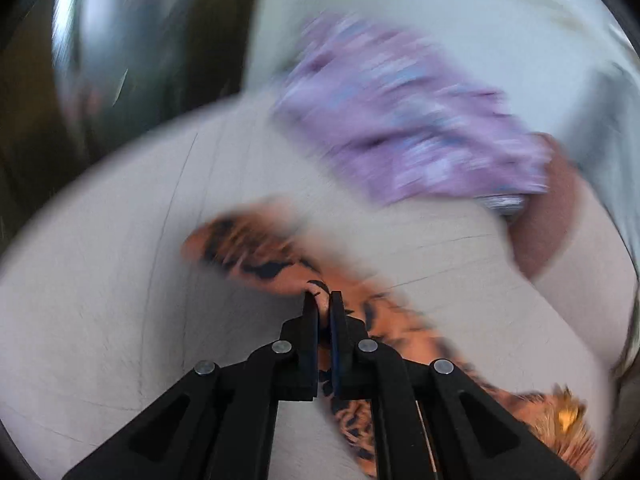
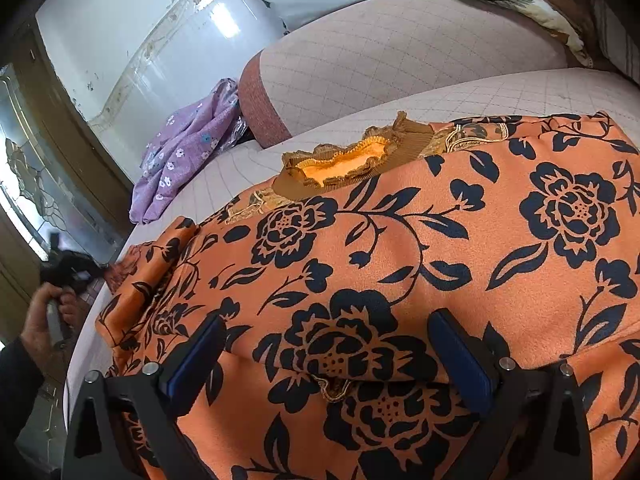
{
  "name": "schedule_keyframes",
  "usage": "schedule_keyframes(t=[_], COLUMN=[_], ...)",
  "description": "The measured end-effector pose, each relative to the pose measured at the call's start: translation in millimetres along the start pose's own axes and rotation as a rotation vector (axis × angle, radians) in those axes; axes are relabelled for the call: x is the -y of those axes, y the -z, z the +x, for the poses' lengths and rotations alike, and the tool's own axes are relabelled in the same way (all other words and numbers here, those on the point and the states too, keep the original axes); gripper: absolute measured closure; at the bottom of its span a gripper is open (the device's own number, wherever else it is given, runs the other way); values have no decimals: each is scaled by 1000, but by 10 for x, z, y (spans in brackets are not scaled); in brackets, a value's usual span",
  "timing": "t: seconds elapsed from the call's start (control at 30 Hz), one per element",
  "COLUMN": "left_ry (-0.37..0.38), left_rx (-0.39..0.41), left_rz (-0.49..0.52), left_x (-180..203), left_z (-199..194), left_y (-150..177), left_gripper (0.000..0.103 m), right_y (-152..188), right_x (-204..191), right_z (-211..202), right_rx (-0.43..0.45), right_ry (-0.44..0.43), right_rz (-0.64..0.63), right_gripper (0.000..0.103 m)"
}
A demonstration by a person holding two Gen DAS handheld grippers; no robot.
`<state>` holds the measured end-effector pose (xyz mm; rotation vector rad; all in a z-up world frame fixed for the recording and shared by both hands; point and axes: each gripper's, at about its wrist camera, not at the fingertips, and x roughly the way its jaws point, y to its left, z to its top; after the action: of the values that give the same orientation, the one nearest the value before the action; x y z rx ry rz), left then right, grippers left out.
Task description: Fold small clothes
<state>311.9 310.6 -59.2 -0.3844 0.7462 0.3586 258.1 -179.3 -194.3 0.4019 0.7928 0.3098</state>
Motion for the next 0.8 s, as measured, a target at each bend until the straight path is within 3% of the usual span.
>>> schedule_keyframes(t=[0.1, 0.13, 0.2, 0.27, 0.33, 0.37, 0.4, 0.47, 0.53, 0.7, 0.8], left_ry=[101, 169, 276, 418, 532, 557, 562, 520, 480, 299, 135], left_rx=[157, 212, 247, 219, 137, 91, 33, -114, -187, -170, -150], left_rz=[168, 234, 308, 379, 477, 530, 588, 689, 725, 589, 495], left_x=[726, 1097, 1565, 2153, 2761, 2966, 3138, 3363, 3296, 2466, 1842], left_z=[-733, -1066, -1439, -1728, -1803, -1751, -1682, -1382, -1163, -817, -665], left_y=[-33, 5, 79, 288, 634, 787, 963, 1350, 1550, 1522, 1502], left_gripper=[99, 99, 99, 98, 94, 77, 46, 27, 27, 27, 27], right_y=[-6, -12, -25, -50, -96, -121, -124, -97, -28, 48, -71], right_x=[-2, -2, 4, 21, 70, 108, 147, 271, 438, 876, 1000], right_z=[5, 4, 0, -23, -79, -143, -210, -464, -807, -1244, -1295], right_rx=[0, -1, -3, -5, -6, -14, -17, 2, 49, 73, 74], right_ry=[-4, -6, -12, -28, -56, -70, -80, -108, -103, -33, -30], right_rz=[3, 6, 13, 30, 71, 112, 154, 257, 309, 380, 393], right_gripper=[1, 1, 1, 1, 1, 1, 1, 1, 1, 1, 1])
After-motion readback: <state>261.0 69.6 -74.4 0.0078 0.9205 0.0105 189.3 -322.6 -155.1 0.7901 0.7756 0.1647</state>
